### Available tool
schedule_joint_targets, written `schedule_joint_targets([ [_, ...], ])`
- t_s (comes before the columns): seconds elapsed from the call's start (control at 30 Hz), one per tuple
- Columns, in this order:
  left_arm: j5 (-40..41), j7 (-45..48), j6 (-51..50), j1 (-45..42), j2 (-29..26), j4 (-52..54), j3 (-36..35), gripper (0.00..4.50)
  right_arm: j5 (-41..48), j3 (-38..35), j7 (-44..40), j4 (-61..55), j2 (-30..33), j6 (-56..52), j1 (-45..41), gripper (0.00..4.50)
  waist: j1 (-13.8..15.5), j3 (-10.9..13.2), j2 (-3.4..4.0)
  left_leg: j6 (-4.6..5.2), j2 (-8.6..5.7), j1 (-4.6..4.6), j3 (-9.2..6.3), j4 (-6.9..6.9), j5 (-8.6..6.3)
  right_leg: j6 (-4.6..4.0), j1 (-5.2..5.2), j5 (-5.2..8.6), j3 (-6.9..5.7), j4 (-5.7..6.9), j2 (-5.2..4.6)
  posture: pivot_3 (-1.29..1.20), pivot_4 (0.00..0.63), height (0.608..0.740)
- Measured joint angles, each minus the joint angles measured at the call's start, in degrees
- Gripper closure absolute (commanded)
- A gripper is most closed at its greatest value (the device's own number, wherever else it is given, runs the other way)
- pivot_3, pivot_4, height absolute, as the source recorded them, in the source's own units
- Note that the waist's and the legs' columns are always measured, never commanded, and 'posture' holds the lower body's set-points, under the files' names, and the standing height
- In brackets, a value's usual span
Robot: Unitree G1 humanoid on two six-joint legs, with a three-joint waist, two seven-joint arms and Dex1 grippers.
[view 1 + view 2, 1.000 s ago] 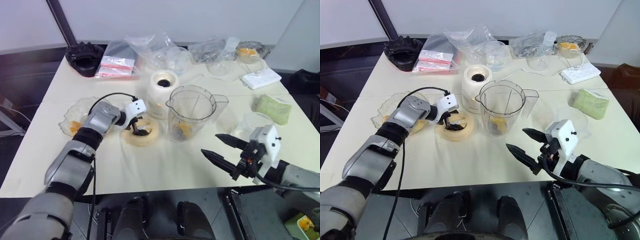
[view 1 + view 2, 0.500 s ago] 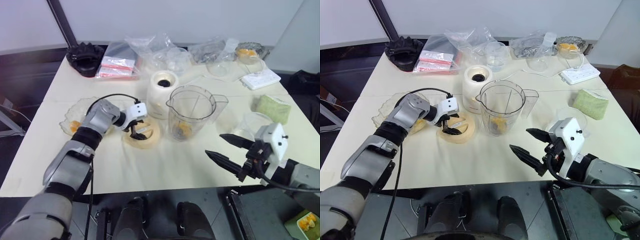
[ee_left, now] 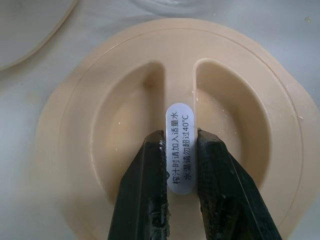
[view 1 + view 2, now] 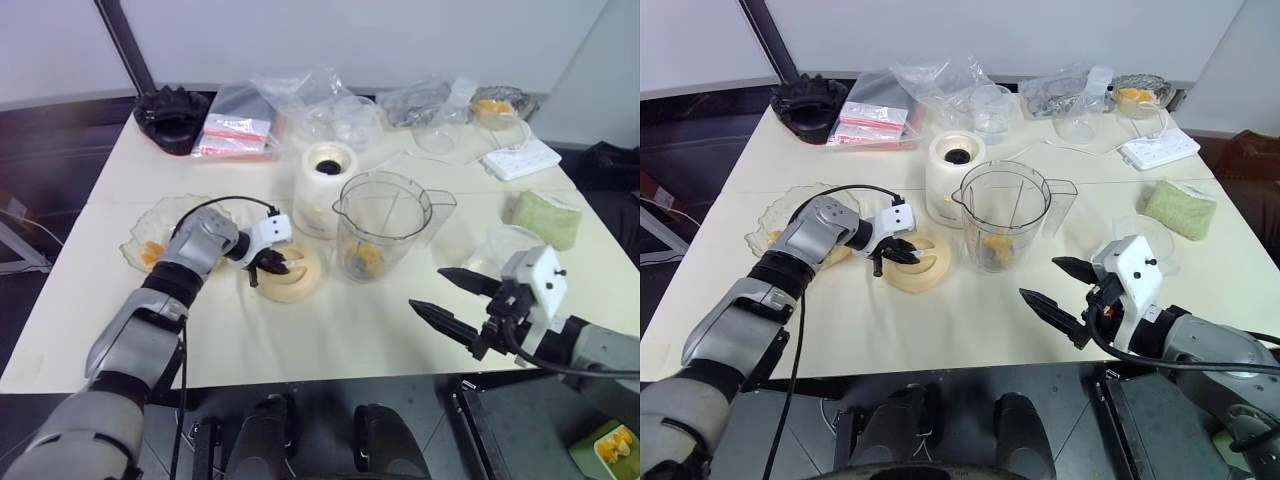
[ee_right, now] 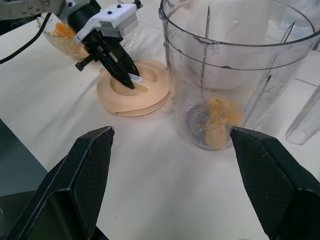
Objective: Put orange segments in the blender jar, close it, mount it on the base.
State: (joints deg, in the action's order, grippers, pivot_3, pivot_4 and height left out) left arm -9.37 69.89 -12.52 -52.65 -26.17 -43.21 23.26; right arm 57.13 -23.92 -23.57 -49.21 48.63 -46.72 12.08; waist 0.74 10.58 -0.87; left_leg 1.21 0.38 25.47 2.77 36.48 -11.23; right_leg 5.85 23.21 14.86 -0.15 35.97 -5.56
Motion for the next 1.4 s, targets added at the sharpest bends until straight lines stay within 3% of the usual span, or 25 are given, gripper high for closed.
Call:
schedule_joint_targets([
  [0.2, 0.42, 1.75, -0.58, 0.00, -0.81, 1.57, -0.57, 4.25, -2.22, 0.54, -0.68, 0.80, -1.06, 1.40, 1.35, 0.60, -0.01, 0.04, -0.06, 0.00, 0.00, 0.05, 0.00, 0.01, 0.00, 0.00, 0.05, 0.00, 0.00, 0.01, 0.01, 0.00, 0.150, 0.740],
  [0.4, 4.84, 10.97, -4.59, -5.70, -9.33, 14.86, -4.17, 4.25, -8.38, 1.05, -2.14, 5.44, -2.39, 4.07, 2.50, 0.60, -0.04, 0.09, -0.14, 0.00, 0.03, 0.28, 0.01, 0.03, 0.00, -0.01, 0.24, 0.00, 0.00, 0.03, 0.02, 0.00, 0.150, 0.740],
  [0.73, 6.82, 13.58, -7.20, -14.05, -12.66, 18.36, -5.21, 4.25, -23.79, 9.45, -0.79, 17.57, -6.54, 11.53, -7.29, 0.60, 0.00, 0.11, -0.14, 0.12, 0.13, 0.52, -0.03, 0.52, -0.07, -0.01, 0.26, 0.00, -0.03, 0.13, 0.37, 0.00, 0.150, 0.740],
  [0.83, 7.84, 12.88, -6.18, -23.57, -10.48, 11.48, -6.81, 4.25, -27.92, 11.97, 0.38, 24.32, -9.92, 14.59, -13.13, 0.60, 0.05, 0.17, -0.21, 0.14, 0.20, 1.08, -0.09, 0.91, -0.06, 0.08, 0.62, -0.15, -0.06, 0.17, 0.53, 0.00, 0.150, 0.740],
  [1.0, 8.90, 11.36, -2.43, -38.78, -2.95, -3.02, -9.94, 4.25, -33.71, 14.01, 0.13, 35.12, -12.72, 20.93, -19.53, 0.60, 0.09, 0.15, -0.19, 0.28, 0.14, 1.01, 0.03, 0.98, -0.13, 0.17, 0.50, -0.17, -0.04, 0.12, 0.53, 0.00, 0.150, 0.740],
  [1.2, 8.06, 13.74, 0.49, -44.34, 6.14, -18.32, -9.21, 4.25, -38.03, 15.55, -1.28, 45.40, -16.00, 27.16, -25.75, 0.60, -0.55, 0.20, -0.20, 0.28, 0.19, 1.08, 0.17, 0.95, -0.13, 0.42, 0.71, -0.30, 0.02, 0.24, 0.77, 0.00, 0.150, 0.740],
  [1.4, 6.19, 17.40, 2.30, -47.82, 12.35, -24.34, -8.48, 4.25, -40.10, 16.98, -2.32, 51.88, -20.61, 32.11, -28.38, 0.60, -0.60, 0.25, -0.13, 0.27, 0.24, 1.12, 0.19, 0.75, -0.13, 0.45, 0.93, -0.32, 0.07, 0.38, 0.88, 0.00, 0.150, 0.740],
])
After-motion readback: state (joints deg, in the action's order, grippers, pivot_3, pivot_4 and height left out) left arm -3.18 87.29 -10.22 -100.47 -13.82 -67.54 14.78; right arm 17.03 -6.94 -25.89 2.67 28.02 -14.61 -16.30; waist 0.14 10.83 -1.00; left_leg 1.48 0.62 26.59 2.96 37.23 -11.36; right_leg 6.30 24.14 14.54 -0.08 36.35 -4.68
